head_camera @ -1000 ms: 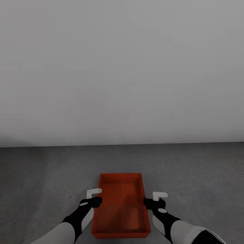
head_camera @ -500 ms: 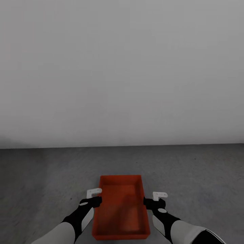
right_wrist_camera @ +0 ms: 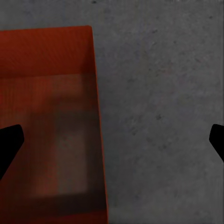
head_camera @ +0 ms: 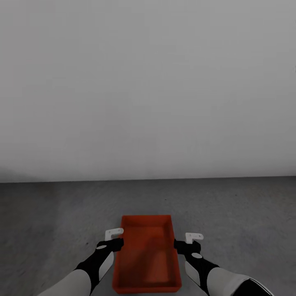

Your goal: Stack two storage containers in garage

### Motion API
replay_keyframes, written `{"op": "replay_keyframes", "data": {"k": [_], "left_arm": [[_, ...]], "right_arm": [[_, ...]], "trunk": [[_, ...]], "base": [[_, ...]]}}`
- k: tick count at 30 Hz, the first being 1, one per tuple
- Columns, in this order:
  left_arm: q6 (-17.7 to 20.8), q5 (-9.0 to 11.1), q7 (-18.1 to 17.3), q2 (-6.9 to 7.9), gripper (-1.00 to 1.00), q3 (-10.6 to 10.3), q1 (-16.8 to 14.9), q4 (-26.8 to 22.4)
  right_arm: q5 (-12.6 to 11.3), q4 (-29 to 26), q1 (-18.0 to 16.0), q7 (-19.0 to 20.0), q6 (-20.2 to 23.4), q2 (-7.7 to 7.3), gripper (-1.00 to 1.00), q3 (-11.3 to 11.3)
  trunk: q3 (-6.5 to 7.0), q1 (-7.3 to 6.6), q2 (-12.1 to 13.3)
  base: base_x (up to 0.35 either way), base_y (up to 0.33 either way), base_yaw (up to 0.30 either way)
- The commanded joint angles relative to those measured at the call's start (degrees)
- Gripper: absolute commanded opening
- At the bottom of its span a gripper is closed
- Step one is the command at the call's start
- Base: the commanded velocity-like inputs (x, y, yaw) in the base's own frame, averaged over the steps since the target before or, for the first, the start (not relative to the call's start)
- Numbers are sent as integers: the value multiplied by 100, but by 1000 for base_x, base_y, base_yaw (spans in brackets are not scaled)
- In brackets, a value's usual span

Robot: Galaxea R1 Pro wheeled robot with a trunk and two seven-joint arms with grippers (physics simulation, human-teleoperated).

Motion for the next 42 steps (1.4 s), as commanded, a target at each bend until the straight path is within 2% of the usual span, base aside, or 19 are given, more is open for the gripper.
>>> {"op": "replay_keyframes", "data": {"k": [1, 42], "left_arm": [[27, 57, 14, -2, 100, 6, 1, -13], [25, 57, 14, -2, 100, 5, 1, -22]], "right_arm": [[-46, 3, -2, -18, -14, 2, 100, 48], [-44, 3, -2, -13, -14, 2, 100, 48]], "trunk": [[21, -23, 40], [1108, -924, 1684]], "base": [[0, 0, 0], [0, 0, 0]]}}
